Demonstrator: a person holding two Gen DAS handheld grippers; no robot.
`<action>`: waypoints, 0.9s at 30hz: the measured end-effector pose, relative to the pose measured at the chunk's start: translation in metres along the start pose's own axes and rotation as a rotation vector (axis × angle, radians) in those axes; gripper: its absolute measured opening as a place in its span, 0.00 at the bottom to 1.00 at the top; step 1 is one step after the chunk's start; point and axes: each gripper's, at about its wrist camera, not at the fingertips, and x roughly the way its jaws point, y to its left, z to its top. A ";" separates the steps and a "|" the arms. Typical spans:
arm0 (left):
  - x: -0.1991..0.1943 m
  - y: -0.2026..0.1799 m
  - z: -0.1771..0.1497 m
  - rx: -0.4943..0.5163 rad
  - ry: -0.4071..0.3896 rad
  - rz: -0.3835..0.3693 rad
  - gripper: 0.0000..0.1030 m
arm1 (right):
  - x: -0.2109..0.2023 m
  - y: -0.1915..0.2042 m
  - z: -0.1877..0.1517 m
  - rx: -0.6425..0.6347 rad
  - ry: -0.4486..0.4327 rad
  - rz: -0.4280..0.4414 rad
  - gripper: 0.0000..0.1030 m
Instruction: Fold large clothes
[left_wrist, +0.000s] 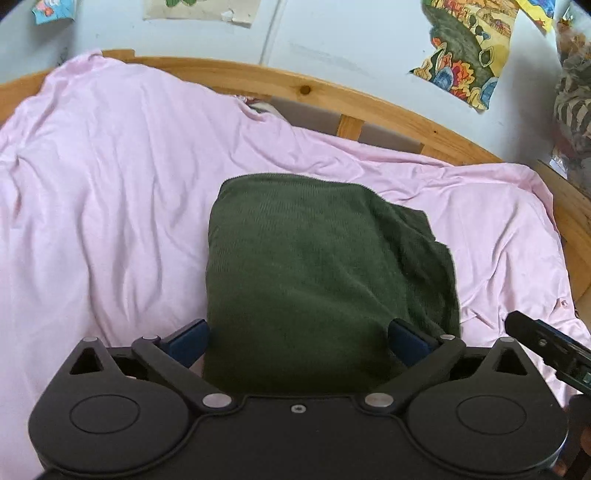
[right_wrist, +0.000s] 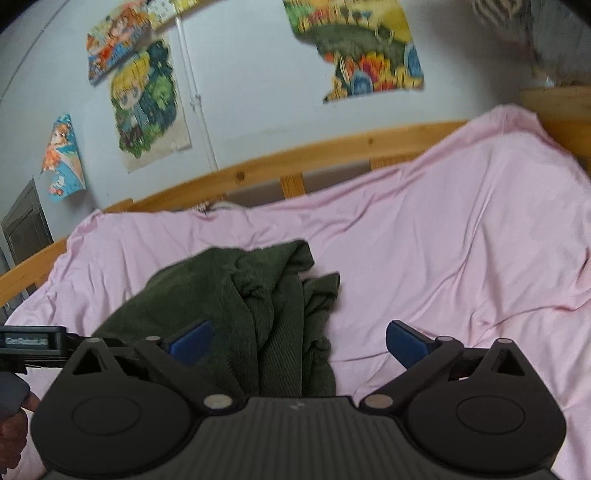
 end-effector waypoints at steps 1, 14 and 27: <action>-0.005 -0.002 -0.002 0.000 -0.010 -0.002 0.99 | -0.008 0.000 0.000 -0.006 -0.017 -0.001 1.00; -0.112 -0.040 -0.024 0.072 -0.189 -0.022 0.99 | -0.116 0.020 0.000 -0.059 -0.235 -0.003 1.00; -0.217 -0.025 -0.073 0.105 -0.252 0.025 0.99 | -0.212 0.045 -0.022 -0.113 -0.257 0.003 1.00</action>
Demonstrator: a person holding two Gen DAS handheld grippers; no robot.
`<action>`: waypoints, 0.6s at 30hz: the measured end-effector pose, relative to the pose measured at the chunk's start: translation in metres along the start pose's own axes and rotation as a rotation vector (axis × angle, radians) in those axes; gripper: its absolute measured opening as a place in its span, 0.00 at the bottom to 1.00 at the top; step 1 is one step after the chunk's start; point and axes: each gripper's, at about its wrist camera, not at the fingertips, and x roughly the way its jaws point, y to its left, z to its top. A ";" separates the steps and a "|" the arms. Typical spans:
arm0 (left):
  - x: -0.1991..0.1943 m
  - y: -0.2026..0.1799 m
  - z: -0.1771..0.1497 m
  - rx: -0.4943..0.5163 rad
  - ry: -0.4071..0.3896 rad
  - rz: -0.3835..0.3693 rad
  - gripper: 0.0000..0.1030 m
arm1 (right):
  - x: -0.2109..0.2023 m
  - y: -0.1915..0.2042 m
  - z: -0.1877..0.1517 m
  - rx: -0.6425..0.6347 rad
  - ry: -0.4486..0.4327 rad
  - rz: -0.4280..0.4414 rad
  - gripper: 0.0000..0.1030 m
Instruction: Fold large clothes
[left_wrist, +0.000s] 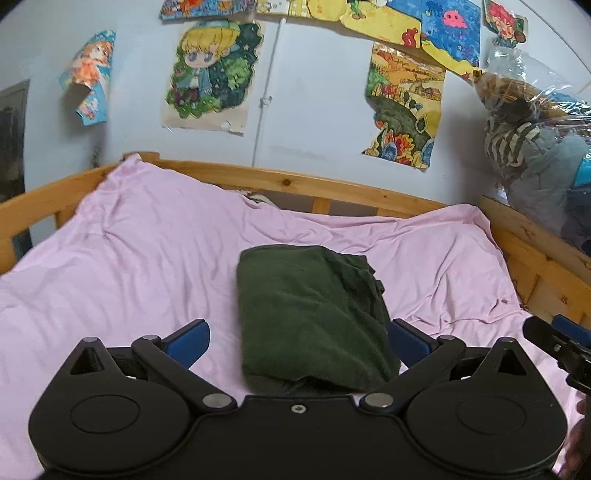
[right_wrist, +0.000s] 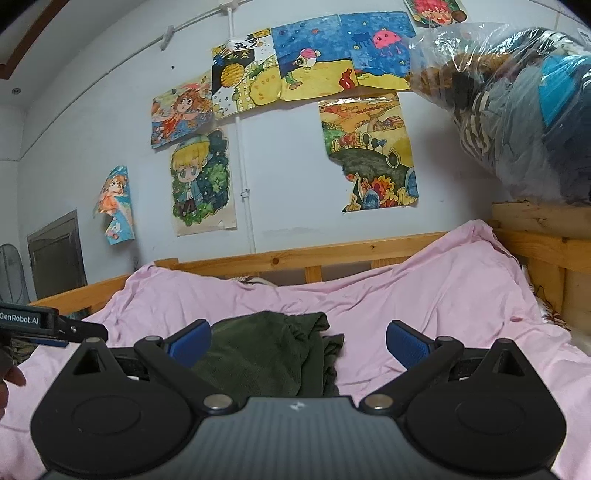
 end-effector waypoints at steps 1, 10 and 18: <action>-0.005 0.001 -0.002 0.002 -0.004 0.005 0.99 | -0.006 0.002 -0.002 -0.002 0.002 -0.002 1.00; -0.036 0.017 -0.043 -0.028 -0.028 0.050 0.99 | -0.039 0.019 -0.025 0.022 0.007 -0.017 1.00; -0.024 0.019 -0.078 0.029 0.044 0.074 0.99 | -0.031 0.036 -0.048 -0.036 0.078 -0.023 1.00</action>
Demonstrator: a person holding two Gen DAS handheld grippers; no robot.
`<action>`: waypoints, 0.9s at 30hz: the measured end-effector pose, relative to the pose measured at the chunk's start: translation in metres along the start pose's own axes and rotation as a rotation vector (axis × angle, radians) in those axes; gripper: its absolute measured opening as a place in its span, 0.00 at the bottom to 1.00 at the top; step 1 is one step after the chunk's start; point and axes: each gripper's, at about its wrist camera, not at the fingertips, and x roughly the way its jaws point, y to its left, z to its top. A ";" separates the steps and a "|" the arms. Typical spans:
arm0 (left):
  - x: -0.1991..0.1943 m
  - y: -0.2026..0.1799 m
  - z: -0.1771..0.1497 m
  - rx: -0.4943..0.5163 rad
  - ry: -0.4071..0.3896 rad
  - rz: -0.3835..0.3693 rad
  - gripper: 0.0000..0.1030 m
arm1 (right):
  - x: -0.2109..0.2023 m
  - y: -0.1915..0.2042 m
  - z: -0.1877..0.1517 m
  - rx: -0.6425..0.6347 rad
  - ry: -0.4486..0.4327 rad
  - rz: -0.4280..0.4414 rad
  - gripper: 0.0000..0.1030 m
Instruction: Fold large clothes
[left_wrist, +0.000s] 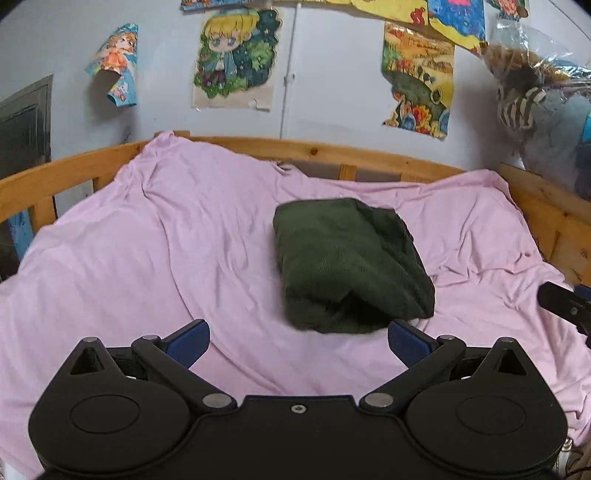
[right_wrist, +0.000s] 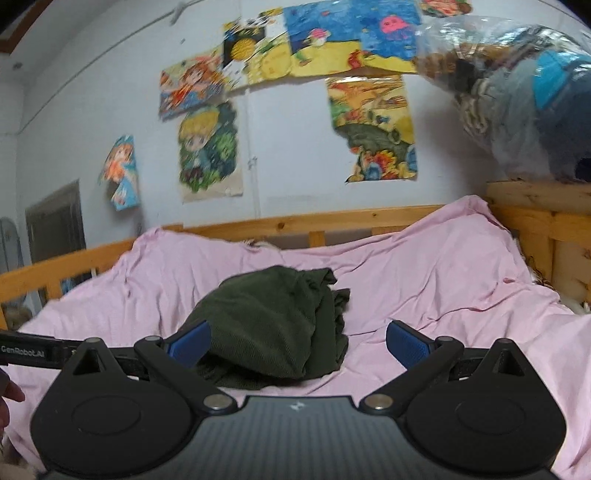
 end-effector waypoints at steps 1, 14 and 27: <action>0.001 0.000 -0.001 -0.001 0.004 -0.003 0.99 | 0.003 0.002 -0.002 -0.004 0.012 0.005 1.00; 0.001 0.000 -0.009 0.021 0.017 0.009 0.99 | 0.007 -0.002 -0.007 0.018 0.062 -0.014 1.00; 0.001 0.001 -0.009 0.010 0.023 0.020 0.99 | 0.010 -0.004 -0.006 0.009 0.076 -0.021 1.00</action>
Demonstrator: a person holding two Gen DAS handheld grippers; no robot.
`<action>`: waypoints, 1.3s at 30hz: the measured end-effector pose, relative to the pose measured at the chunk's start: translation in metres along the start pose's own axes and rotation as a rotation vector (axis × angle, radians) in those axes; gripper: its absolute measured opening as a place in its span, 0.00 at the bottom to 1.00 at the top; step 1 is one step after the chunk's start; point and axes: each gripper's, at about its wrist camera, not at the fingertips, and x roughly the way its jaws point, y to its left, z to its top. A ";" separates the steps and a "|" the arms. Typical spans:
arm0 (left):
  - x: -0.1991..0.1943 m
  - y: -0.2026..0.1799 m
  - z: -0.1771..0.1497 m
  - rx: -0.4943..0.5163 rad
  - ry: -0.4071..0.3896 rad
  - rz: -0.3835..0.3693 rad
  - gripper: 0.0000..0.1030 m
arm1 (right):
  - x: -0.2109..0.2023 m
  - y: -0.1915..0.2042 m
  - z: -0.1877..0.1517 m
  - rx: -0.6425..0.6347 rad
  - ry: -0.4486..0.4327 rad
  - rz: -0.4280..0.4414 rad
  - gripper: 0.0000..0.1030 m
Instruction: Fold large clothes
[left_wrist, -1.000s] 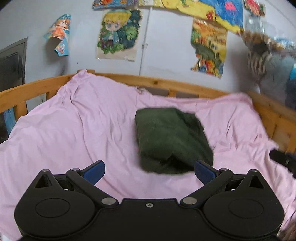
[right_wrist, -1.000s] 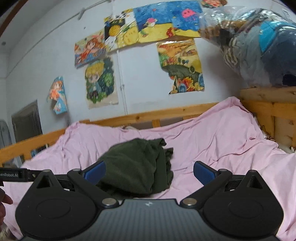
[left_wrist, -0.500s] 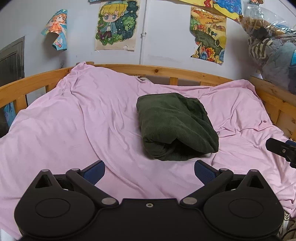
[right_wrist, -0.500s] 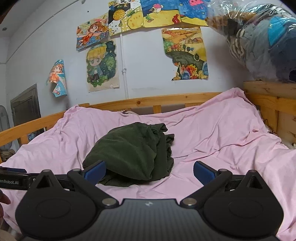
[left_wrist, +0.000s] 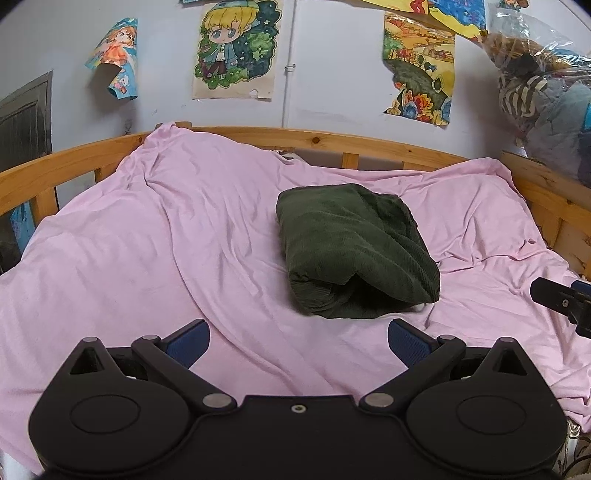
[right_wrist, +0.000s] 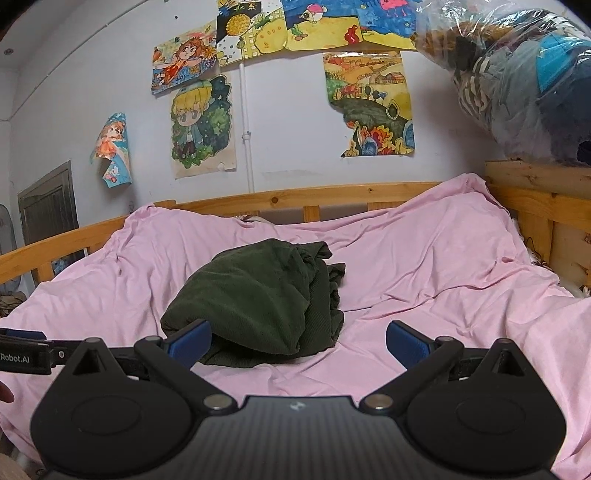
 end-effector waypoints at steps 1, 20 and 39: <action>0.000 0.000 0.000 -0.002 0.000 0.001 0.99 | 0.000 0.000 0.000 0.000 0.000 0.000 1.00; 0.000 0.001 0.000 0.000 -0.001 0.003 0.99 | 0.001 -0.003 0.000 -0.004 0.002 0.000 1.00; -0.002 0.002 0.000 0.003 -0.001 0.004 0.99 | 0.001 -0.004 0.000 -0.005 0.003 0.001 1.00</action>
